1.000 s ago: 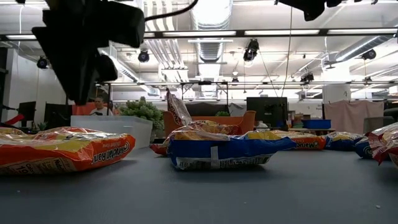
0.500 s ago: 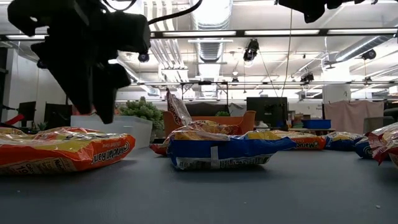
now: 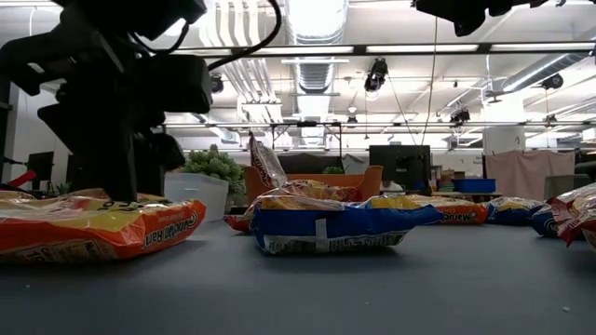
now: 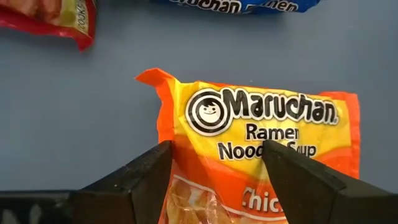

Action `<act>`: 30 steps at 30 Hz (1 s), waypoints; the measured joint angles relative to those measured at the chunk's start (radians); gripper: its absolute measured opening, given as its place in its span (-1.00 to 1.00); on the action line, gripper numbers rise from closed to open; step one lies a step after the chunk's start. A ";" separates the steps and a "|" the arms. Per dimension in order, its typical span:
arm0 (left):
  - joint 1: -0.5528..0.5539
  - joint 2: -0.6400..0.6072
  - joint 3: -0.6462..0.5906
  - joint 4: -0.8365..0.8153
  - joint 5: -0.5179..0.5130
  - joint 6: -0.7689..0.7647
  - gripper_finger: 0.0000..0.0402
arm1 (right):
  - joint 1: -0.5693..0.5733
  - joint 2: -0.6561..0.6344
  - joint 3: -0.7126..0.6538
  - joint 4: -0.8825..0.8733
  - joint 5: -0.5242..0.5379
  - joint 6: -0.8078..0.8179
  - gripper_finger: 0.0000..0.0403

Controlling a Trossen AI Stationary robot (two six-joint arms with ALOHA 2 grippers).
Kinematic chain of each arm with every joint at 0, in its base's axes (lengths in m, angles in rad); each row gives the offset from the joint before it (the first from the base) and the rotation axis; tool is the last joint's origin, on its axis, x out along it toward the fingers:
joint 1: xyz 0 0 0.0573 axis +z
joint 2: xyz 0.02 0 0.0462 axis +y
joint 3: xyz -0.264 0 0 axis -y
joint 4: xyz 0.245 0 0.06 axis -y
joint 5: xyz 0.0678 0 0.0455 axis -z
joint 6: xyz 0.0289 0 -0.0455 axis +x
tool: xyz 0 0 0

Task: Sort Maruchan noodles
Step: Put the orange noodle pack into the transparent bin

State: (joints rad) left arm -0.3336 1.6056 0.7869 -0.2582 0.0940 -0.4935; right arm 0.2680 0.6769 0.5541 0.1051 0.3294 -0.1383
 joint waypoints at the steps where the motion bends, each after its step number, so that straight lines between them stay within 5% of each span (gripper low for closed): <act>1: 0.000 -0.004 -0.012 0.013 0.002 -0.004 0.15 | 0.000 0.000 0.000 0.000 0.000 0.000 -0.04; 24: -0.004 -0.121 -0.050 -0.026 0.003 0.016 -0.96 | 0.000 0.013 -0.001 -0.001 0.000 0.015 -0.04; 30: -0.004 -0.168 -0.050 -0.022 -0.017 0.029 -1.00 | 0.000 0.013 -0.001 -0.002 0.000 0.015 -0.04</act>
State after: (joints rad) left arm -0.3378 1.4373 0.7372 -0.2802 0.0772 -0.4641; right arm 0.2680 0.6903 0.5529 0.1034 0.3298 -0.1233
